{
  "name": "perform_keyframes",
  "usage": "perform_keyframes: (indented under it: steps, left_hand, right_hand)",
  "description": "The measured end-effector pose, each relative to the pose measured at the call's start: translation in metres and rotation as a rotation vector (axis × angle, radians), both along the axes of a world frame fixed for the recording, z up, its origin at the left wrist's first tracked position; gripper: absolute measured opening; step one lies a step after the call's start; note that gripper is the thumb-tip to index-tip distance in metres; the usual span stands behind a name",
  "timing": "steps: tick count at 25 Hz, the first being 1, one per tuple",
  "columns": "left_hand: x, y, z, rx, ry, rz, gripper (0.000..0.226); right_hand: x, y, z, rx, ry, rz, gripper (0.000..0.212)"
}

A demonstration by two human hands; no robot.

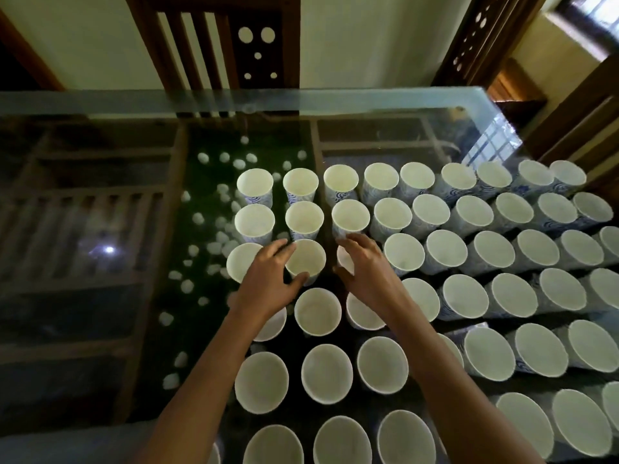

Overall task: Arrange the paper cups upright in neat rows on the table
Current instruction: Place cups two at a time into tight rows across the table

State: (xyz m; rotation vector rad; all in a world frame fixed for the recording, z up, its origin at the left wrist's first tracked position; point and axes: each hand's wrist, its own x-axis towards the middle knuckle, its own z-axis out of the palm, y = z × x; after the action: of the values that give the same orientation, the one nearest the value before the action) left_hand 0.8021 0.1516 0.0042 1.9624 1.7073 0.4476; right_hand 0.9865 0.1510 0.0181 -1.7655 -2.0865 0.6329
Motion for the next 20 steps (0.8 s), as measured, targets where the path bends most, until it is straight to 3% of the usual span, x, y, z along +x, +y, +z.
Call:
perform_keyframes:
  steps: [6,13,20]
  left_hand:
    - [0.016,0.014,0.001,-0.002,0.044,-0.022,0.072]
    - [0.019,0.015,0.0,-0.027,0.044,-0.039,0.07]
    - [0.016,0.013,0.002,0.014,0.018,-0.035,0.067]
  right_hand:
    - [0.019,0.014,0.002,-0.052,-0.064,0.004,0.062]
    - [0.022,0.018,0.002,-0.058,-0.078,0.024,0.054]
    - [0.018,0.015,0.007,-0.028,-0.03,0.018,0.061]
